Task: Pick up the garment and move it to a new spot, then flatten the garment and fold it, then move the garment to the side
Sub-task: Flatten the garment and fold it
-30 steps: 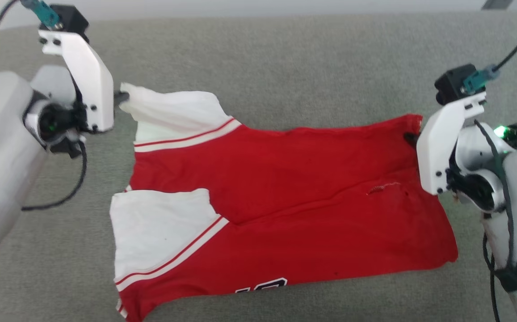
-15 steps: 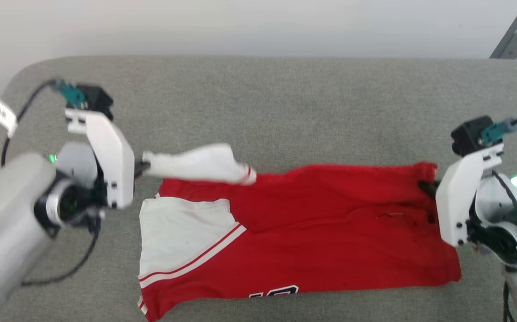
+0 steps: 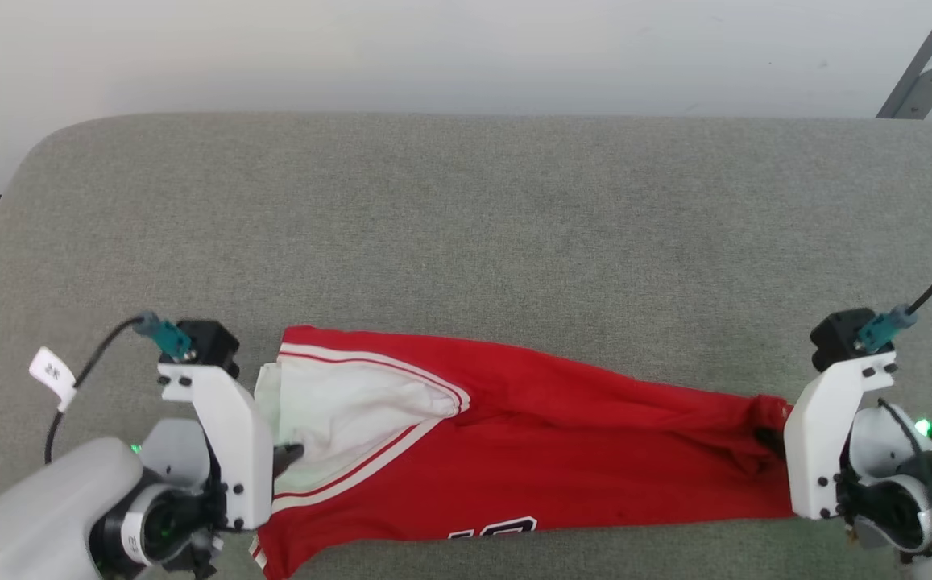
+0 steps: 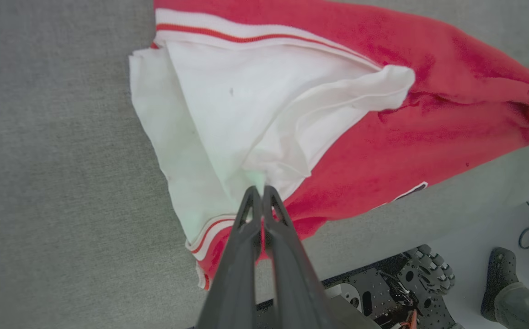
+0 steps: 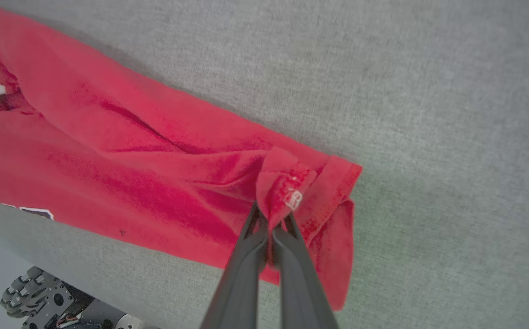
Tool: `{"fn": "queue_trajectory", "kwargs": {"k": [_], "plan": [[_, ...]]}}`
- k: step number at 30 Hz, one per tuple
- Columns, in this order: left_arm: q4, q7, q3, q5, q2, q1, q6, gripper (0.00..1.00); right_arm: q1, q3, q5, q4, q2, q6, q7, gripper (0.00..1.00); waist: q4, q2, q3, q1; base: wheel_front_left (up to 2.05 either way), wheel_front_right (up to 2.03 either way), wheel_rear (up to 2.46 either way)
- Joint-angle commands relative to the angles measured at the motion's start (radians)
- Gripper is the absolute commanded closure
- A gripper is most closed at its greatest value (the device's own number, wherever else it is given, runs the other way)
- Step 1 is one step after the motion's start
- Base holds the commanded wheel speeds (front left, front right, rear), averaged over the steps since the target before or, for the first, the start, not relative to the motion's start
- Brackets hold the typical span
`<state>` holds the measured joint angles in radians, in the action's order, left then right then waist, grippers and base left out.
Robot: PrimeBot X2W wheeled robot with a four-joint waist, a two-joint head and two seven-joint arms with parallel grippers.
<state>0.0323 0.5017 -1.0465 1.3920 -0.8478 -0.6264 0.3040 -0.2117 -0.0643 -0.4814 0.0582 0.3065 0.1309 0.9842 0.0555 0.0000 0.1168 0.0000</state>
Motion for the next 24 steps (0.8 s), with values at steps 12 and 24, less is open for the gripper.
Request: {"fn": "queue_trajectory", "kwargs": {"k": [12,24], "plan": [[0.129,-0.092,0.007,0.014,0.045,0.065,-0.077,0.0,0.012,-0.031,0.004,0.097,0.0,0.0,-0.062,0.0,0.002,0.0,-0.026,0.0,0.0,0.0,0.0],[0.09,-0.315,0.075,-0.036,0.008,0.116,-0.108,0.0,0.068,0.06,-0.002,0.03,0.013,0.0,-0.052,0.0,0.021,0.0,-0.048,0.0,0.0,0.0,0.0]]}}
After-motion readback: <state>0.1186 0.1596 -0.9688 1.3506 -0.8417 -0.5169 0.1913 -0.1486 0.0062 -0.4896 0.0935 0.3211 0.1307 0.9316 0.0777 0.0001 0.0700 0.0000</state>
